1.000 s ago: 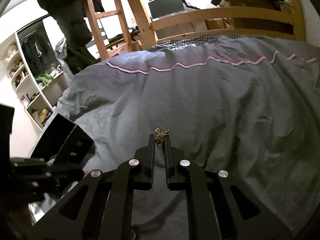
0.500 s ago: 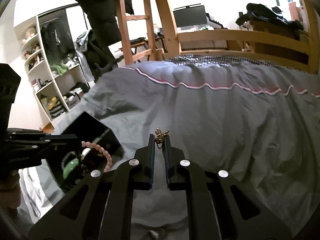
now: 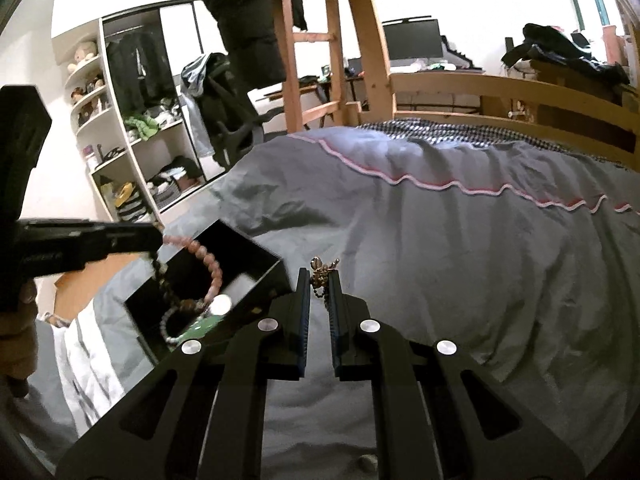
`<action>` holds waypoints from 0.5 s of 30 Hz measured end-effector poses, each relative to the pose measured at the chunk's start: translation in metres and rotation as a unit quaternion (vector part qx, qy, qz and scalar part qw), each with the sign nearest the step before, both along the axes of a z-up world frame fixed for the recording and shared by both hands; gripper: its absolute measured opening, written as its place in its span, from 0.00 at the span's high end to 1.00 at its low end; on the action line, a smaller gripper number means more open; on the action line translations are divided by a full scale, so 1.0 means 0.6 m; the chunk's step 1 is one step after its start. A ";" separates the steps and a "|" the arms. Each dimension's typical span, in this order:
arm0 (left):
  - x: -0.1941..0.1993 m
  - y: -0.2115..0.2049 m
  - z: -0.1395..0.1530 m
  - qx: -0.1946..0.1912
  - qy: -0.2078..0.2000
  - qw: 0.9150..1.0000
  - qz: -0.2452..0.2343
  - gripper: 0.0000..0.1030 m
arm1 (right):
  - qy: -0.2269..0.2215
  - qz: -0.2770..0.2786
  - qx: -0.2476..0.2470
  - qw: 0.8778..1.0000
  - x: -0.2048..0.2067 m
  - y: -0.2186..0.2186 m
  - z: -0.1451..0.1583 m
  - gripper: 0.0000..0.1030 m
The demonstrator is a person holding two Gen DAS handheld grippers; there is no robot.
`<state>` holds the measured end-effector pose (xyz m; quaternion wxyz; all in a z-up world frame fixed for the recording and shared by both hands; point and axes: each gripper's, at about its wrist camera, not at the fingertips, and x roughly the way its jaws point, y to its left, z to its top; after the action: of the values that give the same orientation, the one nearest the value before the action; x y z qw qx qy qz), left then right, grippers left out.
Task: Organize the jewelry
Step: 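Carry the pink bracelet into the box with the left tool while the right tool drops the gold pendant in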
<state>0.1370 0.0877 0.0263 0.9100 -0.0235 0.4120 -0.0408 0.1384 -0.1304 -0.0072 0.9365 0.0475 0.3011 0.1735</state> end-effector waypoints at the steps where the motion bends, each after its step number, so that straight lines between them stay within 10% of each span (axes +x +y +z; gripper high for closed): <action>1: 0.001 0.008 0.001 0.005 0.002 1.000 0.005 0.93 | 0.003 0.004 -0.005 1.000 -0.001 0.010 0.000 0.91; 15: 0.007 0.112 -0.007 -0.019 0.037 0.998 0.057 0.93 | 0.010 0.050 -0.039 0.998 -0.001 0.150 0.020 0.91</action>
<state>0.1412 0.1548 0.0222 0.8945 -0.0659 0.4422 0.0037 0.1376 -0.0402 0.0050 0.9247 -0.0026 0.3191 0.2077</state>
